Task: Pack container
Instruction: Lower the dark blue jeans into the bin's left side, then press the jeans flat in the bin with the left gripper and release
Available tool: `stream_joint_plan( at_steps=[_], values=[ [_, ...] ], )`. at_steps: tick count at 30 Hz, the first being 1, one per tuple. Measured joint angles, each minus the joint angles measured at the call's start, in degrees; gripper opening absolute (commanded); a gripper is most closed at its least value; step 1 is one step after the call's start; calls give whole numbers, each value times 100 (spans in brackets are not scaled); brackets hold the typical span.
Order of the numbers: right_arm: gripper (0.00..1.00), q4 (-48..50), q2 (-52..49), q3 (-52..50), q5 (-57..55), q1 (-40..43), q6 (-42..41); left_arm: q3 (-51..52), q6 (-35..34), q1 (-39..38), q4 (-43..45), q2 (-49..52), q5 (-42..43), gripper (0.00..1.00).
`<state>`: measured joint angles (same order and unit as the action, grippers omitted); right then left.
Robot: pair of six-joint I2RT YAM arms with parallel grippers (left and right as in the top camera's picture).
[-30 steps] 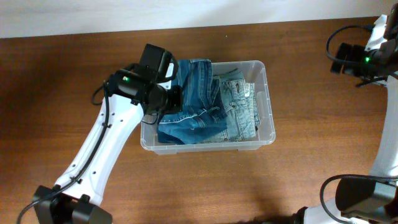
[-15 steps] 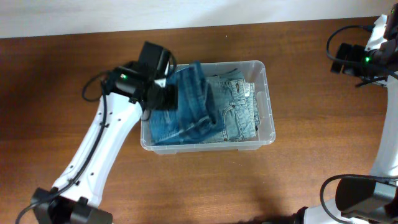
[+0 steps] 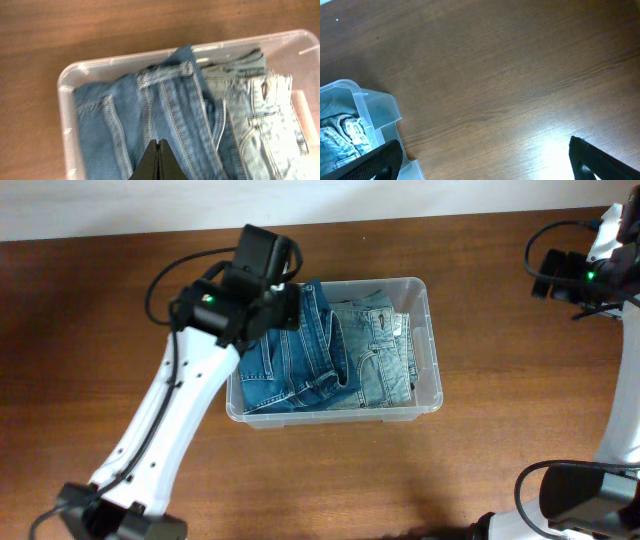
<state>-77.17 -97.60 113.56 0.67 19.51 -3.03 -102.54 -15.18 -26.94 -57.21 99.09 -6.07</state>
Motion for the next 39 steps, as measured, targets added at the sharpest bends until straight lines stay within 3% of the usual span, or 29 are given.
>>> stream_joint_plan(
  at_steps=[16,29,39],
  values=[
    [98,-2,-4,0,0,0,-2,-107,-26,-68,890,2159,4,1],
    [98,-2,-7,0,0,0,0,-382,-26,-72,509,1886,308,0],
    [99,-2,-7,0,-2,0,-2,-483,-26,-809,125,1294,612,1]
  ],
)
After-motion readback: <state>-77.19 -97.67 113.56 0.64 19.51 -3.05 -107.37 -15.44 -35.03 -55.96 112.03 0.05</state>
